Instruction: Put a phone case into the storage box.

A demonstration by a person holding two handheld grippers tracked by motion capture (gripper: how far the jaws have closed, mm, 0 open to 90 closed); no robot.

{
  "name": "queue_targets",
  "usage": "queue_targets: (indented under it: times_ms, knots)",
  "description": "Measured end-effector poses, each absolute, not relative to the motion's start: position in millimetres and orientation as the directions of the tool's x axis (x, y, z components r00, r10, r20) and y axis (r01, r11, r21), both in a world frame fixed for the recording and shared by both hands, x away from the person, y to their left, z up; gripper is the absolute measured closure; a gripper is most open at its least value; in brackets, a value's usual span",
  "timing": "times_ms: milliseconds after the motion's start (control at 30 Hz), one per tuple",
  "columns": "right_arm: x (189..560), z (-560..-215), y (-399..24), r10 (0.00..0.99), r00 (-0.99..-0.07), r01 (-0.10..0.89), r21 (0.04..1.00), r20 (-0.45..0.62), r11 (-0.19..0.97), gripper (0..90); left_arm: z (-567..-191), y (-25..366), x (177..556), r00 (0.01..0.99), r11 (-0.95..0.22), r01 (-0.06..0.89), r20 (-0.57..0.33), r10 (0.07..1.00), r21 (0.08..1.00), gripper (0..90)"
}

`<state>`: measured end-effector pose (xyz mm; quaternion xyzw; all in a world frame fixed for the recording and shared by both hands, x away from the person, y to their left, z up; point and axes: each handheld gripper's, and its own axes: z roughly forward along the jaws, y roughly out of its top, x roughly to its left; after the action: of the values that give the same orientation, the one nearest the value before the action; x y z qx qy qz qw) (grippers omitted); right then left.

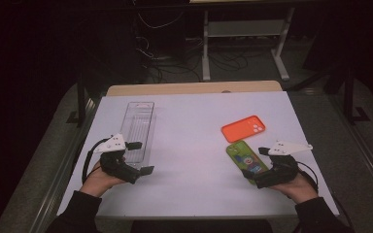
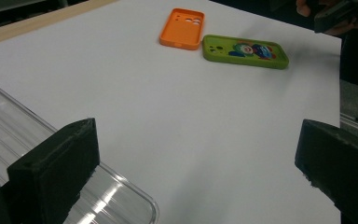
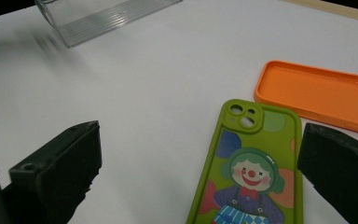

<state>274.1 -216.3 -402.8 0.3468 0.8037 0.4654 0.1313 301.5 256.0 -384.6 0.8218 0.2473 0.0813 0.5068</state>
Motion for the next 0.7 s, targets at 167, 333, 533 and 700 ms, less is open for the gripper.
queue_targets:
  times_ms: [167,333,533,700]
  knots:
    - [273.9,-401.9,-216.1,0.681,-0.724,0.439,0.837,0.115,0.326,0.0,-384.9,255.6,301.7,0.867,-0.364,0.324,-0.119,0.485,0.874,0.0]
    - [274.2,-399.8,-216.0,0.687,-0.718,0.442,0.836,0.112,0.326,0.0,-384.9,255.5,301.6,0.867,-0.364,0.324,-0.12,0.484,0.873,0.0]
    - [280.4,-394.6,-214.3,0.702,-0.703,0.45,0.834,0.111,0.318,0.0,-384.9,256.1,301.7,0.863,-0.362,0.33,-0.123,0.49,0.872,0.0]
    - [287.9,-394.1,-212.4,0.703,-0.703,0.45,0.834,0.11,0.319,0.0,-384.4,256.2,301.4,0.86,-0.353,0.337,-0.132,0.493,0.873,0.0]
